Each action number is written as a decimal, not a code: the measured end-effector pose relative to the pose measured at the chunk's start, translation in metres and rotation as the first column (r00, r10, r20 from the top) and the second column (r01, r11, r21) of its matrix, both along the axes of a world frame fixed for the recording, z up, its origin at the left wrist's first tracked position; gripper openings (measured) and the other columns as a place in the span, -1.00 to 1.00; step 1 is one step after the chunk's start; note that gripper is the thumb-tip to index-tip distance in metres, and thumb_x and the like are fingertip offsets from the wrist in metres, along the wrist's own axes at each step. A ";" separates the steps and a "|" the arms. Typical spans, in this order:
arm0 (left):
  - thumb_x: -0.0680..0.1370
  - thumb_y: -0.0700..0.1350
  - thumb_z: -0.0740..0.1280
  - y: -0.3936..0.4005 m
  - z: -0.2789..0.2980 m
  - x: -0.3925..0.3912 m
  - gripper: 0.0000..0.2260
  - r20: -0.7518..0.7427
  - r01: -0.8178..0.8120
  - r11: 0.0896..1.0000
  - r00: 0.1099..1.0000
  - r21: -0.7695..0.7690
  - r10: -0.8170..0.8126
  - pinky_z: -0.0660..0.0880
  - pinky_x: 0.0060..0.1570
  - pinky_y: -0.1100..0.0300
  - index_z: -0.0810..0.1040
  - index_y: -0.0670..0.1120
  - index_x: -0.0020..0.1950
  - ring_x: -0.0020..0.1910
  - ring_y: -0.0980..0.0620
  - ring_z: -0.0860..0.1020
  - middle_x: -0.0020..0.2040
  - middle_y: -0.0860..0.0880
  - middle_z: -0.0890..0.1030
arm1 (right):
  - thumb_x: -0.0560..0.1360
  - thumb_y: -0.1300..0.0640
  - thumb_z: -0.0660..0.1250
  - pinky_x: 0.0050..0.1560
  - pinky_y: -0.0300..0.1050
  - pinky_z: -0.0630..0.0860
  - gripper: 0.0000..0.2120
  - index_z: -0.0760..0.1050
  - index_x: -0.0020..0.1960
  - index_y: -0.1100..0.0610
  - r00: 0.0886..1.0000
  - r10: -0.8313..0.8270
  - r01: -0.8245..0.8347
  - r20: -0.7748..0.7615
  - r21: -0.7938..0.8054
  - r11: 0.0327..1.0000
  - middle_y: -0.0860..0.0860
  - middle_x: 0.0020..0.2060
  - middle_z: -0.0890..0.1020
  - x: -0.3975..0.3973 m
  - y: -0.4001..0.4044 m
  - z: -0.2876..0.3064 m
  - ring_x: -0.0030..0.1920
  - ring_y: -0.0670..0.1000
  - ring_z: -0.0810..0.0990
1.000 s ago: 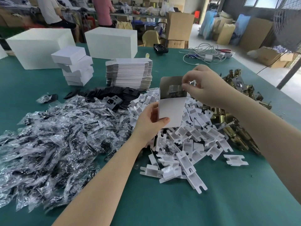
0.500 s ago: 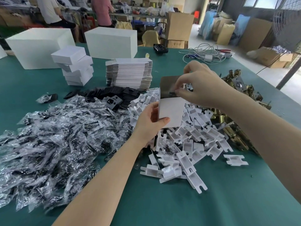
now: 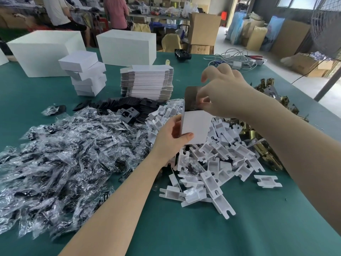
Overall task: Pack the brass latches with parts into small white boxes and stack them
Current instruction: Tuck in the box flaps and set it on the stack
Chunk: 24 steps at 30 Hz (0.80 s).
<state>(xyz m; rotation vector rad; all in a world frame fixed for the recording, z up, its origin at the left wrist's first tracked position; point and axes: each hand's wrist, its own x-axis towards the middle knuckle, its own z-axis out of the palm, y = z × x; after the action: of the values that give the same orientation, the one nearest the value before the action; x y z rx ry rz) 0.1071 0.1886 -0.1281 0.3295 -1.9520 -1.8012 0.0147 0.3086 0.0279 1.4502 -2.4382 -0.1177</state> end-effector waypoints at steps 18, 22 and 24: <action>0.50 -0.29 0.46 0.001 0.003 0.001 -0.50 0.022 -0.006 1.000 1.000 -0.011 0.007 0.56 0.00 0.35 0.42 0.18 0.27 0.13 0.27 0.58 0.16 0.15 0.62 | 0.54 0.00 0.39 0.18 0.05 0.39 -0.85 0.63 0.09 -0.19 0.995 0.069 -0.055 -0.074 0.177 0.983 -0.02 0.23 0.50 -0.005 -0.014 0.010 0.25 0.14 0.30; 0.50 -0.26 0.47 0.000 0.002 0.001 -0.49 0.037 -0.011 0.999 0.999 -0.042 0.012 0.57 0.11 0.25 0.42 0.11 0.34 0.19 0.18 0.57 0.20 0.10 0.62 | 0.52 0.01 0.41 0.16 0.05 0.42 -0.85 0.65 0.08 -0.11 0.998 0.033 -0.019 -0.046 0.265 0.964 0.00 0.24 0.50 -0.011 -0.028 0.008 0.27 0.14 0.28; 0.50 -0.26 0.47 0.000 0.002 0.001 -0.50 0.040 -0.013 0.999 0.999 -0.042 0.015 0.57 0.12 0.24 0.43 0.08 0.35 0.20 0.16 0.57 0.21 0.09 0.62 | 0.52 -0.04 0.40 0.21 0.09 0.42 -0.91 0.62 0.01 -0.20 0.994 -0.032 0.003 0.107 0.258 0.966 0.00 0.20 0.51 -0.015 -0.027 0.010 0.28 0.16 0.28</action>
<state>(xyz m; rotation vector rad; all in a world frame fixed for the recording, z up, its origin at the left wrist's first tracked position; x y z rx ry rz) 0.1077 0.1882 -0.1263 0.3671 -2.0067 -1.7555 -0.0007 0.2814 0.0375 1.5790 -2.6036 -0.3814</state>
